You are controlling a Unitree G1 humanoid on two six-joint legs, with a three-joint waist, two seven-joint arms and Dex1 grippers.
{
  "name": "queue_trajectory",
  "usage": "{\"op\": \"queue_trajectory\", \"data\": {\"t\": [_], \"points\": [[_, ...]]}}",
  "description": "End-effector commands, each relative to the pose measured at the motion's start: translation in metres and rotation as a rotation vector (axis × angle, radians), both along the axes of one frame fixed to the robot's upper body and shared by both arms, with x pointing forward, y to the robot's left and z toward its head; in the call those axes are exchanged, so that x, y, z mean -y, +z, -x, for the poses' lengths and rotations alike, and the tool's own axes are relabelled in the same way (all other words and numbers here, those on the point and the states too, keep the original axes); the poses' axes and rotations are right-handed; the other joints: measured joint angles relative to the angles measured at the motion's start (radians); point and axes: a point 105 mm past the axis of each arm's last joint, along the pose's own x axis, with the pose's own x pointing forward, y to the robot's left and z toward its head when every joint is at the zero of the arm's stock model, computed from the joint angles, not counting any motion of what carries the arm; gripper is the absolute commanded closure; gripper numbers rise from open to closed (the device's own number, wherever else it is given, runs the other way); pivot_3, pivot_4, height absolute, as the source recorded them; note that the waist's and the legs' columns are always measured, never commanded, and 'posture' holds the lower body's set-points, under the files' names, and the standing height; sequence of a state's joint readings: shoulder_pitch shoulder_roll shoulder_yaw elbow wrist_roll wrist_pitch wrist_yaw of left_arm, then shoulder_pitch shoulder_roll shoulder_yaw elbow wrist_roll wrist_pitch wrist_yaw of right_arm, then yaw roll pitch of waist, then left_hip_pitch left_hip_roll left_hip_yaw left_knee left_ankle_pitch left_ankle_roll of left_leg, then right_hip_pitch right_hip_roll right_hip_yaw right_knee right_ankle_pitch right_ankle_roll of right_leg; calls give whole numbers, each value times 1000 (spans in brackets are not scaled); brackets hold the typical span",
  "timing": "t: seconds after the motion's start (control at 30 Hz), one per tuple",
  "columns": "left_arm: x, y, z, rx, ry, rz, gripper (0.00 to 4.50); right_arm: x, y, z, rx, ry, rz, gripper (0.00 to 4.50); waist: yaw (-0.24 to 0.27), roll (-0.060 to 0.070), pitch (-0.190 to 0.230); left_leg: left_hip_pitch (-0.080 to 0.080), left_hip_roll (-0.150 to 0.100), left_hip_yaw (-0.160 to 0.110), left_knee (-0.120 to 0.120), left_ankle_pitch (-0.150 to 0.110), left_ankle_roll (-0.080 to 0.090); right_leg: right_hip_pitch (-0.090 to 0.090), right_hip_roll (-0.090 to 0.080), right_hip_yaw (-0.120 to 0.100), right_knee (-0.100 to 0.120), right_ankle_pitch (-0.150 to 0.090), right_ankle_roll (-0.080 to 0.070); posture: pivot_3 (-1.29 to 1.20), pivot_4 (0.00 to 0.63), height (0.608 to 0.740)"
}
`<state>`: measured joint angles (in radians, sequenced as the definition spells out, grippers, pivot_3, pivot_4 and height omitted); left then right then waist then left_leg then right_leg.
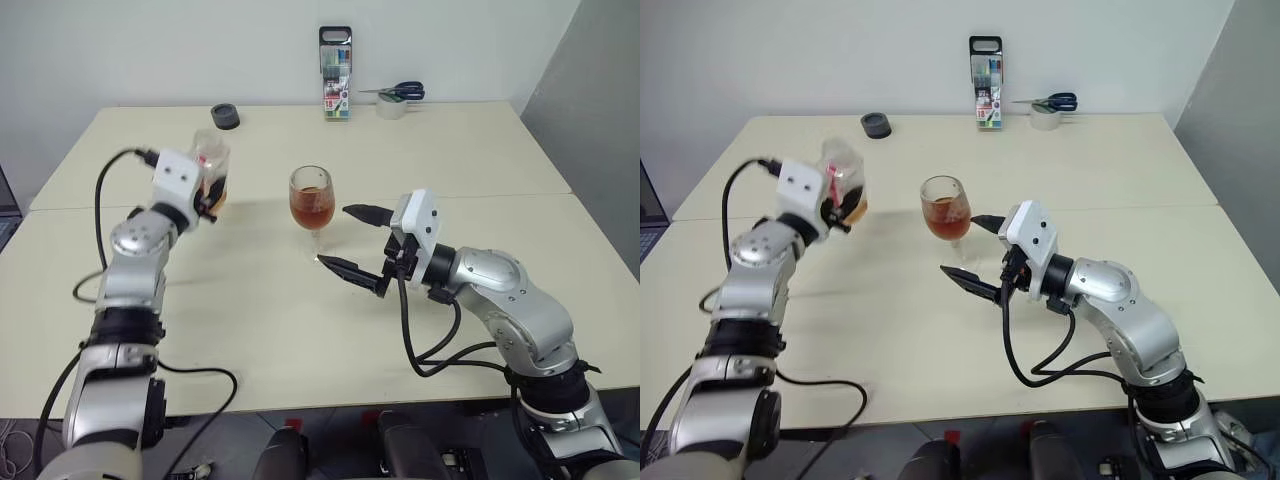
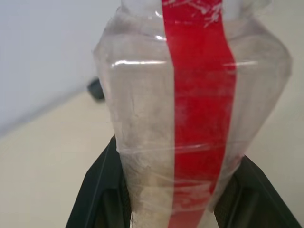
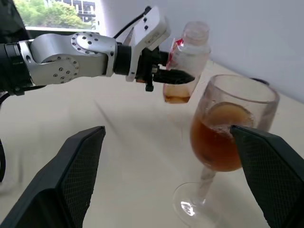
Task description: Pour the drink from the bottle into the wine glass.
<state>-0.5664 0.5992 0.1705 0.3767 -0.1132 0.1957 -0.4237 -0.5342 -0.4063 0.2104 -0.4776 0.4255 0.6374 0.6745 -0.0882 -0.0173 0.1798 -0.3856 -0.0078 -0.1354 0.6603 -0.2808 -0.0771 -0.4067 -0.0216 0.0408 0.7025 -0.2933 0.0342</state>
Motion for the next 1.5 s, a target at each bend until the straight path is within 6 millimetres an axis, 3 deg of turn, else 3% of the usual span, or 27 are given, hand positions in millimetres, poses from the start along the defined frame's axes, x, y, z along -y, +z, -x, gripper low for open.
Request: {"op": "queue_trajectory", "data": {"t": [0.03, 0.23, 0.43, 0.8, 1.03, 1.3, 1.5], "points": [[-16, 11, 17, 23, 62, 108, 2794, -7, 12, 10, 25, 73, 17, 0, 4, 0, 0, 0, 0, 0, 0, 0, 0, 0, 0, 0, 0, 0, 0, 0, 150, 740], [-30, -9, 31, -15, 117, 188, 2794, -14, 11, 8, 13, 100, 41, 0, 25, -2, -1, 1, 0, 0, 2, -1, 2, 2, 0, 0, -1, 0, 0, 0, 150, 740], [-27, -21, 28, -27, 79, 291, 2794, -19, 11, 8, 24, 111, 55, 0, 32, -2, -1, 1, 0, 1, 2, -1, 2, 2, -1, 0, -1, 0, 0, 0, 150, 740], [-14, -13, 8, -9, -37, 330, 2795, -18, 9, 7, 24, 68, 65, 0, 46, -2, -1, 1, -1, 0, 2, -1, 2, 2, -1, -1, -1, 0, 0, 0, 150, 740], [-10, -19, 4, -27, -43, 310, 2795, -18, 8, 7, 16, 57, 59, 0, 46, -2, -1, 1, -1, 1, 1, -1, 2, 2, -1, 0, -1, 0, 0, 0, 150, 740], [-8, -23, 6, -32, -52, 289, 148, -18, 7, 8, 10, 55, 54, 0, 42, -2, -1, 1, 0, 1, 1, -1, 2, 2, 0, 0, -2, 0, 0, 0, 150, 740], [-8, -24, 7, -32, -55, 269, 22, -19, 7, 7, 10, 53, 51, 0, 40, -2, -1, 1, 0, 1, 1, -1, 2, 2, 0, 0, -2, 0, 0, 0, 150, 740]]}}
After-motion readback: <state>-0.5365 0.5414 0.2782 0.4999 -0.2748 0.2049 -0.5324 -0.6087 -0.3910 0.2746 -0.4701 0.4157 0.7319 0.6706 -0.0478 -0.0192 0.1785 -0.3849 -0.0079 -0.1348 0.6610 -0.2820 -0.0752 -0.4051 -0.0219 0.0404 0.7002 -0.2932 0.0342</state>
